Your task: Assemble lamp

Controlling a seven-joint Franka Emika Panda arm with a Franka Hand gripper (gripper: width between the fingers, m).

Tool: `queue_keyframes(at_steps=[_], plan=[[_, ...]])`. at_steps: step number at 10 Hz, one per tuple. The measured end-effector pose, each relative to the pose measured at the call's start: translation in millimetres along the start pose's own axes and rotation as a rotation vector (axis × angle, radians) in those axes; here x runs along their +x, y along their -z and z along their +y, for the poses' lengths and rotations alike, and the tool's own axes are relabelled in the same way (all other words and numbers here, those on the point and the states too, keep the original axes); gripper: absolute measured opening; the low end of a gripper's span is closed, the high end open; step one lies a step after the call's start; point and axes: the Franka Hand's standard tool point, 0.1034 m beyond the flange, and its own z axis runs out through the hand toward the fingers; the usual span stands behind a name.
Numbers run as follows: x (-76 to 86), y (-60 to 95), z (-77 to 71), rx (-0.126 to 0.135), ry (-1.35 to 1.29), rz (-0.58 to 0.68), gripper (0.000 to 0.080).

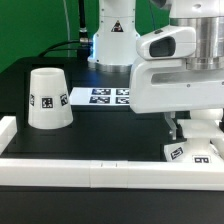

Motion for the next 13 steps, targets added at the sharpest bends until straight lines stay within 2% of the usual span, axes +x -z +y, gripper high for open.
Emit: queue_keyframes(at_steps=[1,4,5,7,9,12,13], plan=[[0.0,0.0,-0.1,0.0,0.0,0.0,0.0669],[-0.8,0.1,0.1,0.0,0.004,0.002,0.0698],[-10.0,3.7,2.2,-0.001,0.018,0.015,0.0698],[-41.3,15.8,4.3,-0.005,0.009,0.001,0.0699],[-75.4,33.1,-0.2,0.007,-0.024,-0.031,0.0699],[-102.7,54.7,-25.7,0.028,-0.081,-0.077,0.0699],[-105.6,54.8,-34.8,0.042,-0.1,-0.082,0.0699]])
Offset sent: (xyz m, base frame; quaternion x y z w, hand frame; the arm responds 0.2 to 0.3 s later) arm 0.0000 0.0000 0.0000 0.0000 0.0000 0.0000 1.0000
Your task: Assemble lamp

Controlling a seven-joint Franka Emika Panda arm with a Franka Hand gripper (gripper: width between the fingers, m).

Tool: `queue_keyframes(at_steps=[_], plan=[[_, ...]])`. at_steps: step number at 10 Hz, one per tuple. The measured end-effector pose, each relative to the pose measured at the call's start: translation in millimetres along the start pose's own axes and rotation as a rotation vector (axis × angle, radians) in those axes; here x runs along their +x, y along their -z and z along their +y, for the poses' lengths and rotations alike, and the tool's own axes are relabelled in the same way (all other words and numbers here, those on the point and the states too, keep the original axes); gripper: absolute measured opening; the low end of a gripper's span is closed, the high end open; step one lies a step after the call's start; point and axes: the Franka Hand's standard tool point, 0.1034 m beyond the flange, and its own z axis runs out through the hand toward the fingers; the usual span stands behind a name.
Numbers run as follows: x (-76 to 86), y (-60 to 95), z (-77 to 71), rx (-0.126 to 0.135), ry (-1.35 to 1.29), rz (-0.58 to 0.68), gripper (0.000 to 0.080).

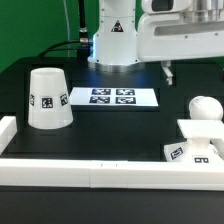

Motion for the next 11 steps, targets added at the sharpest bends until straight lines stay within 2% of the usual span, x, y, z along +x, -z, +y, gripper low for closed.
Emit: queue_keyframes(at_steps=[1,4,5,6,7,8,9,11], plan=[[-0.5,-3.5,-5.2,0.002,-0.004,0.006,0.0699],[-2.0,-3.5,-3.4,-0.002,-0.004,-0.02,0.0699],[-7.1,-6.2,-4.3,-0.006,-0.023,-0.05,0.0699],[-17.6,-12.6,-8.4,-0.017,-0.057,-0.156,0.0699],[-16.5,-17.0,-14.1,0.006,-0.086,-0.211,0.0699],[-19.9,-20.9,-16.1,0.014,-0.1,-0.272,0.0699],[-21.3,-23.4,-16.7,0.012,-0.099,-0.298,0.0699],[-26.2,-23.7,-12.9,0.004,-0.098,-0.426,0.0699]])
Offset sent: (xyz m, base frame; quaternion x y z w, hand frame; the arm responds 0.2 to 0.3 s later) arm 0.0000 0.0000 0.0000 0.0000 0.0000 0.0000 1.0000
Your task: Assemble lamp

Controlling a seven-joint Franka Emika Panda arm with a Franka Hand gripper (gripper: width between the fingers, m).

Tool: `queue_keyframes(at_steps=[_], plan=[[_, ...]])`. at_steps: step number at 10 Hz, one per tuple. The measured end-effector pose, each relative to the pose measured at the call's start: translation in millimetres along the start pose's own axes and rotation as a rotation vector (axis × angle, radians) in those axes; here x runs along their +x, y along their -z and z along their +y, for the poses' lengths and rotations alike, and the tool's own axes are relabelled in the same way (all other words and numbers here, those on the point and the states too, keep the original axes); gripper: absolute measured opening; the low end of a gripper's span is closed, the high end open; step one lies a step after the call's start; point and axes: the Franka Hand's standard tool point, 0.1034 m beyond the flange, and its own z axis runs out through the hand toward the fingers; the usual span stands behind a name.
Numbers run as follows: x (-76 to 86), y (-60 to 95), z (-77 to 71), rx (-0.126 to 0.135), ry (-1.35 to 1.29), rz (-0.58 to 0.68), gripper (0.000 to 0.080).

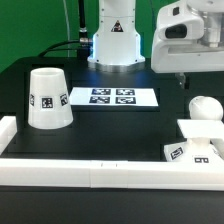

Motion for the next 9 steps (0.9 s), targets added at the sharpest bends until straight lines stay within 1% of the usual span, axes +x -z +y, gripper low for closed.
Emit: queue_keyframes(at_steps=[1,3,4,5,6,7,8,9], plan=[[-0.7,-1.8,0.8,-0.006,0.002,-0.072,0.0699],[2.0,-7.6,-3.5,-0.009,0.12,-0.145,0.0699],[-3.5,-10.0,-1.5,-0.016,0.119,-0.227,0.0699],[0.8,-13.4,0.2,-0.016,0.115,-0.274,0.0699],[-2.4,-17.8,2.0,-0.023,0.111,-0.345,0.0699],[-0.3,-23.2,0.0,-0.027,0.112,-0.408,0.0699],[6.3,-26.9,-3.1,-0.027,0.107,-0.4,0.0699],[5.0,-30.3,-4.1,-0.04,0.068,-0.398,0.0699]])
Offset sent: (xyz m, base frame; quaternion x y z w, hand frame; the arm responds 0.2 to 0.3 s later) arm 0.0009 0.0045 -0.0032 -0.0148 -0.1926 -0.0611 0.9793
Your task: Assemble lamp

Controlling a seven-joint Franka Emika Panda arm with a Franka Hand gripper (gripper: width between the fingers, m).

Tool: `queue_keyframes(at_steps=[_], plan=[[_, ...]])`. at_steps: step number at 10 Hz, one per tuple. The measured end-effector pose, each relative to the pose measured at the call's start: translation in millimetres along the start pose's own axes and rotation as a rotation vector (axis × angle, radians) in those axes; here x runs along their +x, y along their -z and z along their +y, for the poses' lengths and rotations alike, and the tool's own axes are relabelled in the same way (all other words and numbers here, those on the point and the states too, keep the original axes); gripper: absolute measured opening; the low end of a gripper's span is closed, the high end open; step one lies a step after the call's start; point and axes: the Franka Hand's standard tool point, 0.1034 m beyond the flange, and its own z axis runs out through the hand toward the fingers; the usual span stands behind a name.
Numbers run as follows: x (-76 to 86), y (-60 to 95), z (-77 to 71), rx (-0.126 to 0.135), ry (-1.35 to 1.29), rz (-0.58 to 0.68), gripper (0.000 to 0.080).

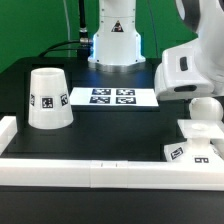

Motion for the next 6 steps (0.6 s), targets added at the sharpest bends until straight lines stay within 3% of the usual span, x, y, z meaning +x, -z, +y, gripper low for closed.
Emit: queue_keyframes(at_steps=[6], plan=[[13.2,-22.6,1.1,-0.004,-0.055,-0.001,0.0699]])
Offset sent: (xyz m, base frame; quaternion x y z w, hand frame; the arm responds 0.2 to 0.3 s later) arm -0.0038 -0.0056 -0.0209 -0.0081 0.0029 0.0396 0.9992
